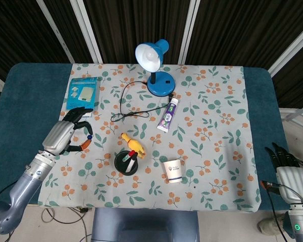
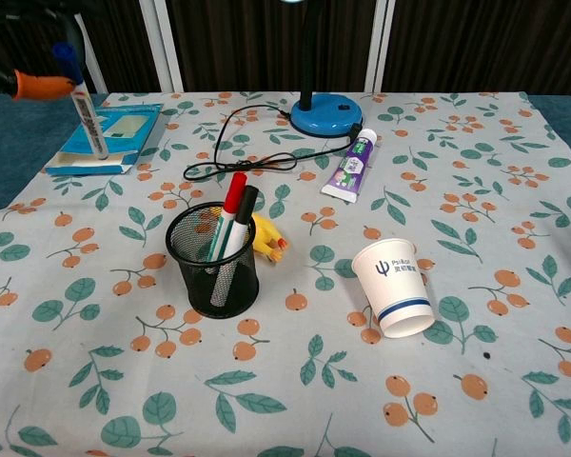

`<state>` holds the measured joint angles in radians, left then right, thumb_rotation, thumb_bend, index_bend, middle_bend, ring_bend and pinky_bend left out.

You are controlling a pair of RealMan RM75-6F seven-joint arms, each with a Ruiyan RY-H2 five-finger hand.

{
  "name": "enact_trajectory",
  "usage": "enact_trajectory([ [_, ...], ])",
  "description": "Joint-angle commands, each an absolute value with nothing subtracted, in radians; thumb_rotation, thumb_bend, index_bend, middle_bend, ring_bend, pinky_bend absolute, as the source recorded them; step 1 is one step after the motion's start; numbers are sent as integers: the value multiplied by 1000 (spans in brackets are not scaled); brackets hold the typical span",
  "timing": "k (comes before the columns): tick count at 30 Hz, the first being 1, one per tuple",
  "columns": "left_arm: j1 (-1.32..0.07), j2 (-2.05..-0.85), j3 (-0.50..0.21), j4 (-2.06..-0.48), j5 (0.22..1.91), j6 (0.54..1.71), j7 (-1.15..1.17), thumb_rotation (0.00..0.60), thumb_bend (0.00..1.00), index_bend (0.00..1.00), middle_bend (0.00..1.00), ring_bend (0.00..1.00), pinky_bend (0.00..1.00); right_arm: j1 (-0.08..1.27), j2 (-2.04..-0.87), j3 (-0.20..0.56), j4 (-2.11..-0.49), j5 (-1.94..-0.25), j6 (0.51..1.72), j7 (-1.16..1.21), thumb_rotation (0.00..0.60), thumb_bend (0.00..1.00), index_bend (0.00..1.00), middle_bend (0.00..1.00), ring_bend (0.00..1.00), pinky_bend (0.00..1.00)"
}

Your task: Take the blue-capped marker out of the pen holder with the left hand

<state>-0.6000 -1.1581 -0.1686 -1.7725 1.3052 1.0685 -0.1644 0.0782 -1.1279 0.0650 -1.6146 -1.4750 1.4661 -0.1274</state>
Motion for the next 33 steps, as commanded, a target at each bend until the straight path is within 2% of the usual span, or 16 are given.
enact_trajectory([
  [1, -626, -1226, -172, -1683, 1226, 996, -158, 600, 388, 567, 105, 0, 0, 79, -1127, 65, -1615, -1473, 1464, -127, 600, 132, 118, 51, 101, 182],
  [10, -676, -1341, -177, -1565, 1157, 927, -84, 600, 387, 549, 105, 0, 0, 80, -1126, 65, -1616, -1475, 1463, -124, 600, 133, 118, 51, 101, 182],
  [19, -722, -1390, -209, -1556, 1105, 885, -48, 600, 387, 544, 104, 0, 0, 80, -1125, 65, -1617, -1471, 1460, -124, 600, 133, 118, 51, 101, 182],
  [27, -759, -1434, -207, -1543, 1038, 869, 59, 600, 387, 533, 104, 0, 0, 80, -1123, 65, -1621, -1468, 1457, -123, 600, 133, 118, 51, 101, 182],
  [30, -773, -1443, -210, -1541, 996, 861, 99, 600, 383, 508, 103, 0, 0, 80, -1123, 66, -1622, -1466, 1457, -121, 600, 133, 118, 51, 101, 182],
  [33, -784, -1443, -214, -1550, 963, 860, 131, 600, 340, 438, 97, 0, 0, 81, -1121, 65, -1621, -1469, 1454, -120, 600, 133, 118, 51, 101, 182],
])
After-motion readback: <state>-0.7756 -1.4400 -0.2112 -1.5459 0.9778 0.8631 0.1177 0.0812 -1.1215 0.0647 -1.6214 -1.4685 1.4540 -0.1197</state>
